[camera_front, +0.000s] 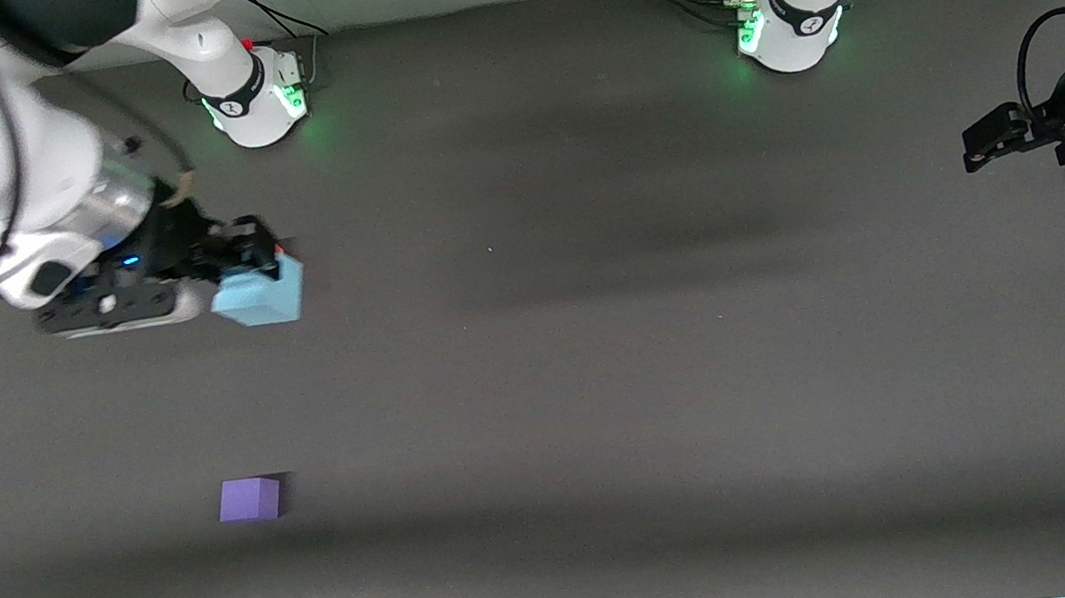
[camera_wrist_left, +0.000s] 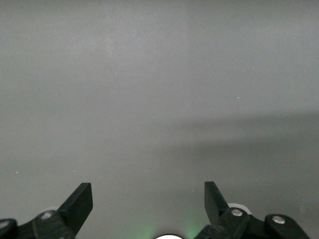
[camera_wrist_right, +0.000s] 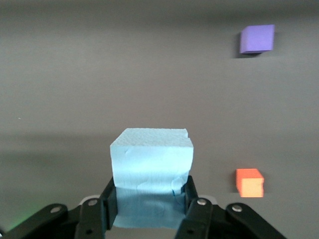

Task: Place blue block between orange and purple blocks
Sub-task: 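Carry the blue block with the right gripper past the orange block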

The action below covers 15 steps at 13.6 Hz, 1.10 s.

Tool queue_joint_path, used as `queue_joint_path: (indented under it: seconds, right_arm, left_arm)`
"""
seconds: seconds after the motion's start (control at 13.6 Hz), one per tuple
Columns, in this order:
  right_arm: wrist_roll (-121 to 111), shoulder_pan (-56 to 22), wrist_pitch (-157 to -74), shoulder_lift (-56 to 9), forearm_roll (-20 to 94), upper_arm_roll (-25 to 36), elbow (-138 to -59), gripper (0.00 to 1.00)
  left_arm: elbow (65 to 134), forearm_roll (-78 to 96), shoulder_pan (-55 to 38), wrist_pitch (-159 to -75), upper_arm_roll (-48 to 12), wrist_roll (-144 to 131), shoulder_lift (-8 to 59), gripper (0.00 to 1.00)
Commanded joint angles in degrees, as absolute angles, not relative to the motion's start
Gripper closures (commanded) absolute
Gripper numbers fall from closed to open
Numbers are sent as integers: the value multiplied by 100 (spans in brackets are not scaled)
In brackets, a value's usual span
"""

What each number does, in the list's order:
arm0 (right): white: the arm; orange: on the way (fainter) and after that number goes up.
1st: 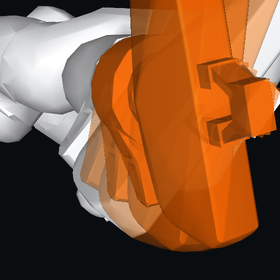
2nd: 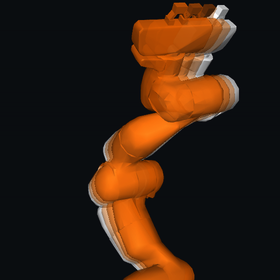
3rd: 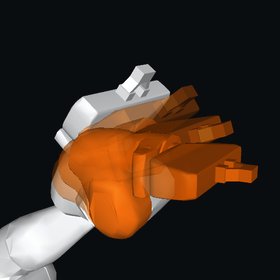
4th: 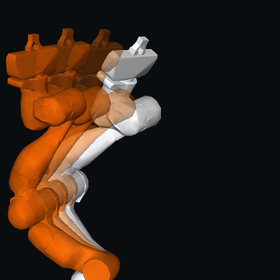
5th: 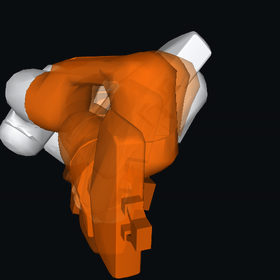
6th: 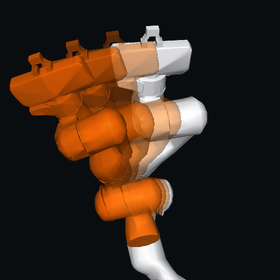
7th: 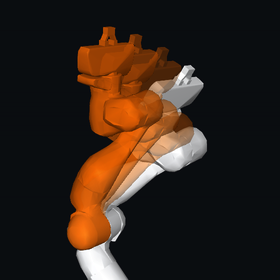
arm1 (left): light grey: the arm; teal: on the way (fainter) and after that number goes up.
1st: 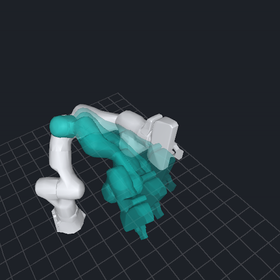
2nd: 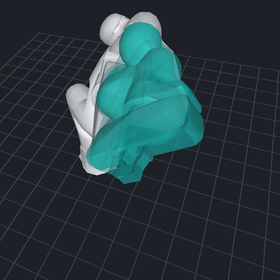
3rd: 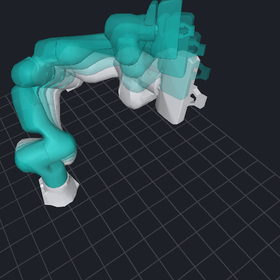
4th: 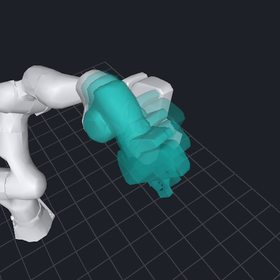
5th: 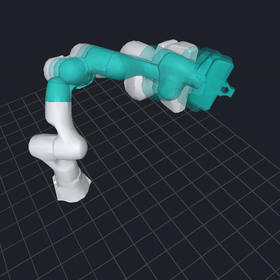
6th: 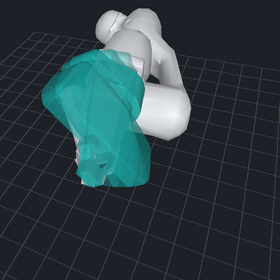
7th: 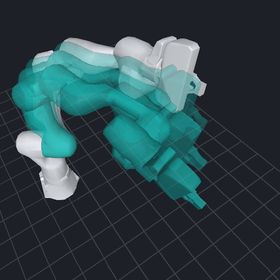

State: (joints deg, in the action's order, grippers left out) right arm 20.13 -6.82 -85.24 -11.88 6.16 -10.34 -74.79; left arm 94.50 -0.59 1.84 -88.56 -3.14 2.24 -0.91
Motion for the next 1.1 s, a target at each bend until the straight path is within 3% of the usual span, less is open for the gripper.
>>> queue_joint_path:
  seconds: [0.0,0.15,0.29,0.59,0.81,1.03]
  right_arm:
    - [1076,506,-8587,-835,572,-1591,-8190,51]
    - [119,1263,-8727,-817,545,-1635,-8498,51]
    - [-324,1301,-8771,-835,536,-1259,-8595,51]
    - [-176,1196,-9148,-791,536,-1239,-9007,51]
    - [61,941,-9806,-738,527,-1222,-9709,51]
    - [53,932,-11183,-1097,527,-1222,-10658,51]
  left_arm:
    - [9316,-53,141,-8780,-290,193,-44,0]
    - [9316,-53,141,-8771,-290,193,-44,0]
    - [9325,-53,141,-8771,-290,193,-44,0]
    - [9334,-44,141,-8771,-290,176,-44,0]
    - [9334,-9,141,-8771,-290,167,-44,0]
    - [9334,-9,141,-8771,-290,167,-44,0]
